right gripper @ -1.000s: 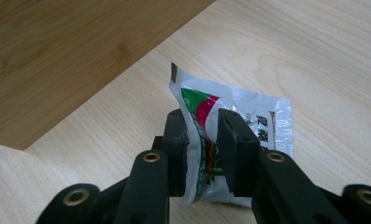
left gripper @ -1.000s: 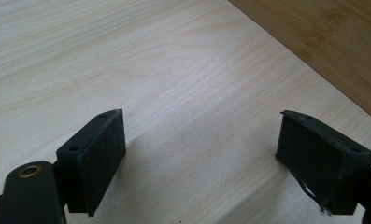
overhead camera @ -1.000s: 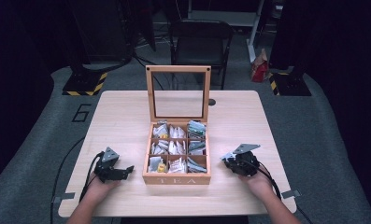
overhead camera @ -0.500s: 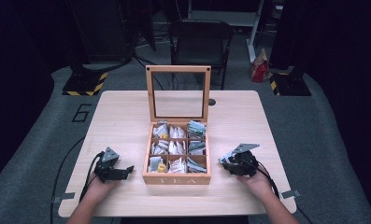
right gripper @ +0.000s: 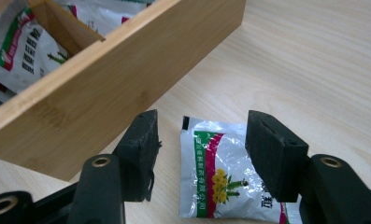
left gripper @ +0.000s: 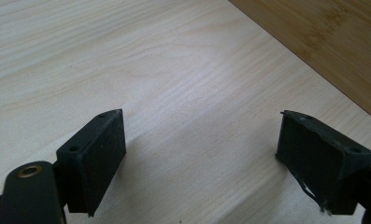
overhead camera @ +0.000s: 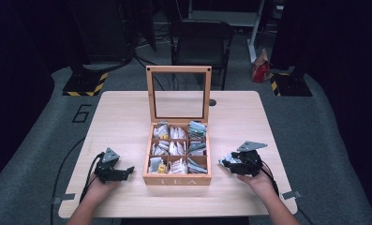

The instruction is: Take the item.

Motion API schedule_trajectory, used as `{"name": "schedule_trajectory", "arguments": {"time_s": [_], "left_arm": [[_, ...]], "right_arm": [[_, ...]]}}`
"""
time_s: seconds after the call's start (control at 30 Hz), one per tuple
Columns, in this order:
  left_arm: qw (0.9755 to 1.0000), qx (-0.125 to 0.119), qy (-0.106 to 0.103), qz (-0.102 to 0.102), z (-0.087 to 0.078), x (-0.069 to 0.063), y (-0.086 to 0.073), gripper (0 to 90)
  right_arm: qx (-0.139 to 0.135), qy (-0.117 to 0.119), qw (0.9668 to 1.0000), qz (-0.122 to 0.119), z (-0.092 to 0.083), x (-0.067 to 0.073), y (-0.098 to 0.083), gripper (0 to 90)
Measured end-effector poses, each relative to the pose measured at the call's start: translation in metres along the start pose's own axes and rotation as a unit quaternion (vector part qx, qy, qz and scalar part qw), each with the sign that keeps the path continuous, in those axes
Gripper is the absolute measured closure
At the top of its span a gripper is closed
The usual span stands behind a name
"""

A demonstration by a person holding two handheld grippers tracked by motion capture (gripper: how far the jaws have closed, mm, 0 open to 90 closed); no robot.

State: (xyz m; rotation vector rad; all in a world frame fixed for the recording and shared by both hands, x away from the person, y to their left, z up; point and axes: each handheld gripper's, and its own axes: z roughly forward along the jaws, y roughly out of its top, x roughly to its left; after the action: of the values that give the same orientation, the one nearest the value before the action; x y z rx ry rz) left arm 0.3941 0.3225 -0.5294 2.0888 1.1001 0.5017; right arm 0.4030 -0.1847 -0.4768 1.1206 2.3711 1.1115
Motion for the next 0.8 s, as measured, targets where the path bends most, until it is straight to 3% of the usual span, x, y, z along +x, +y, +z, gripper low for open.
{"name": "schedule_trajectory", "arguments": {"time_s": [0.2,0.37,0.8], "left_arm": [[1.0,0.0,0.0,0.003,0.0,0.0,0.0,15.1],[1.0,0.0,0.0,0.003,0.0,0.0,0.0,15.1],[1.0,0.0,0.0,0.003,0.0,0.0,0.0,15.1]], "right_arm": [[-0.006,0.002,0.9999,0.008,-0.004,-0.003,0.002,44.3],[-0.013,-0.006,0.9995,0.029,-0.008,-0.009,0.002,45.3],[-0.008,-0.058,0.9965,0.059,-0.013,-0.031,-0.011,47.2]]}}
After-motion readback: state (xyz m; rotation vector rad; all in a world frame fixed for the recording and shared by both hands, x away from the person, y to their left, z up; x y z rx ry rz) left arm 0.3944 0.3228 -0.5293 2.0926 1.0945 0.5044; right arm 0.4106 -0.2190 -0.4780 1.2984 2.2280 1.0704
